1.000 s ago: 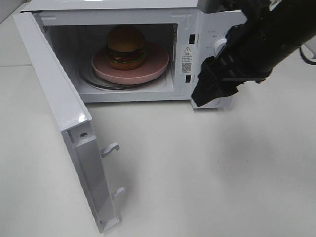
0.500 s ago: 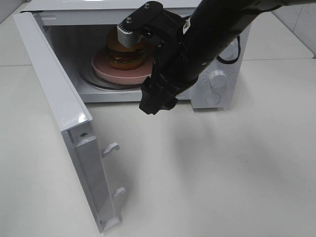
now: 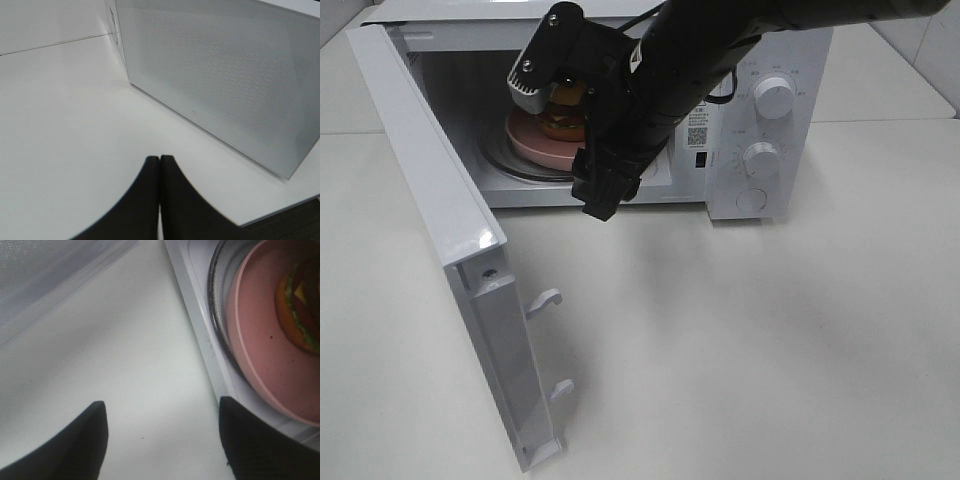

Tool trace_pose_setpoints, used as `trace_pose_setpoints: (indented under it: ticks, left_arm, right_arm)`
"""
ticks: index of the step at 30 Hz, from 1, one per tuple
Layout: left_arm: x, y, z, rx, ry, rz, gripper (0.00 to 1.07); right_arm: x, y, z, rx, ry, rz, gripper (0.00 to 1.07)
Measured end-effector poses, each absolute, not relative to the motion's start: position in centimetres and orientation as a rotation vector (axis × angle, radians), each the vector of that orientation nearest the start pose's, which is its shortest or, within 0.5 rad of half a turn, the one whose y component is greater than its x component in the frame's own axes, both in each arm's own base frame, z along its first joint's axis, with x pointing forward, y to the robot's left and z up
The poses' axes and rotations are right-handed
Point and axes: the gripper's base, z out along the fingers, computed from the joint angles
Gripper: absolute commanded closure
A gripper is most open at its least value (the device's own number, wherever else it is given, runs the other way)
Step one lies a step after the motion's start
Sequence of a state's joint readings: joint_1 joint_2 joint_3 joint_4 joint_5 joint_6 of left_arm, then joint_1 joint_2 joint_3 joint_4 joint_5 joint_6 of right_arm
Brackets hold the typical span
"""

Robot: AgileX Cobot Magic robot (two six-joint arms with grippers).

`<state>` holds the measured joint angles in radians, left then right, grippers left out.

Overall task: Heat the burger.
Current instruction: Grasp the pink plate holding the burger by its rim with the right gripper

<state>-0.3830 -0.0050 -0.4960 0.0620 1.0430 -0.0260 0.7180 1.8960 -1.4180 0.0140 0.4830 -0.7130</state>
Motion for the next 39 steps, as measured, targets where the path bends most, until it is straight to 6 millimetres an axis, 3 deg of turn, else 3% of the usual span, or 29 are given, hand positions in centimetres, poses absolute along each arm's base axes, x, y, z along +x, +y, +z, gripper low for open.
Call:
trace_pose_setpoints:
  ticks: [8,20,39]
  left_arm:
    - [-0.2,0.6,27.8,0.358,1.997,-0.185,1.07]
    - [-0.2,0.6,27.8,0.358,1.997,-0.185,1.07]
    - [-0.2,0.6,27.8,0.358,1.997,-0.185,1.07]
  right_arm:
    - [33.1,30.4,22.3,-1.683,1.726,-0.099,0.44]
    - [35.4,30.6,18.0,-1.708,1.722,-0.322,0.44]
    - [37.5,31.3,14.5,-1.648,1.725,-0.366,0.44]
